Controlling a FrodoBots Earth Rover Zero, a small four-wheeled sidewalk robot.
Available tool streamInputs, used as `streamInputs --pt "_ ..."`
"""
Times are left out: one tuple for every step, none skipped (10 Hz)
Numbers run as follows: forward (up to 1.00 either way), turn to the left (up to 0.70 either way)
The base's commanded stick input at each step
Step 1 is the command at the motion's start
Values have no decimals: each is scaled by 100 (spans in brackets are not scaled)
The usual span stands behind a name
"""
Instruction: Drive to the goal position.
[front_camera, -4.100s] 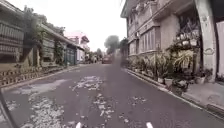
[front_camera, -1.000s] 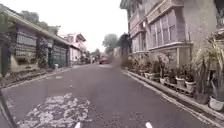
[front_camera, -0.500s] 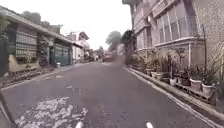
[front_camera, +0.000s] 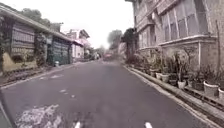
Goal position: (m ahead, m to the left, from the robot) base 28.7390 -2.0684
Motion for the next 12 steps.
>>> streamInputs --pt "70 1" --pt "70 1" --pt "70 1" --pt "70 1" --pt "70 12" --pt "70 14" --pt "70 14" --pt "70 14" --pt "70 14" --pt "70 14" --pt "70 14" --pt "70 14"
